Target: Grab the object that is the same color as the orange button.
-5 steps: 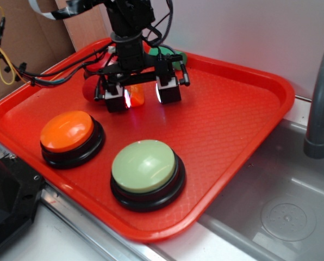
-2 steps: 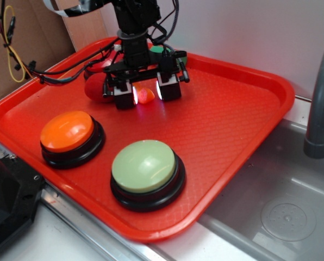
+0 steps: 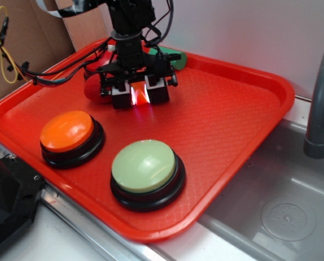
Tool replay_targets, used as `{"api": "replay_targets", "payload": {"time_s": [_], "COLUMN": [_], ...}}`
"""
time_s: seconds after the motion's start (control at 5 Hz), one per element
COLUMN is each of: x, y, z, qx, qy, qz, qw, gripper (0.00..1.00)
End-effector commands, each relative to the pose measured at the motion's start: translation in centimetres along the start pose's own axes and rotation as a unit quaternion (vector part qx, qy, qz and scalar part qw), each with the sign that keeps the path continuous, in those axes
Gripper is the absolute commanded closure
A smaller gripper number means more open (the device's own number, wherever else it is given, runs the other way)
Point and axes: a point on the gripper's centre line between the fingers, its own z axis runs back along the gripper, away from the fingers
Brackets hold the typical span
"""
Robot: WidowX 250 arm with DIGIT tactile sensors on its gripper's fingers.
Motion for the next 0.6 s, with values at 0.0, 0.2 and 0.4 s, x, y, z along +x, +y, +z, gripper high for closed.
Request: {"api": "replay_targets", "payload": {"time_s": [0.0, 0.2, 0.4], "x": [-0.6, -1.6, -2.6], "y": [0.0, 0.8, 1.7], "z": [7.5, 10.9, 14.5], "qx": [-0.015, -0.014, 0.002], "qy": [0.000, -0.024, -0.026], "qz": [-0.221, -0.289, -0.384], "qw": [0.975, 0.957, 0.923], "gripper": [1.00, 1.00, 1.00]}}
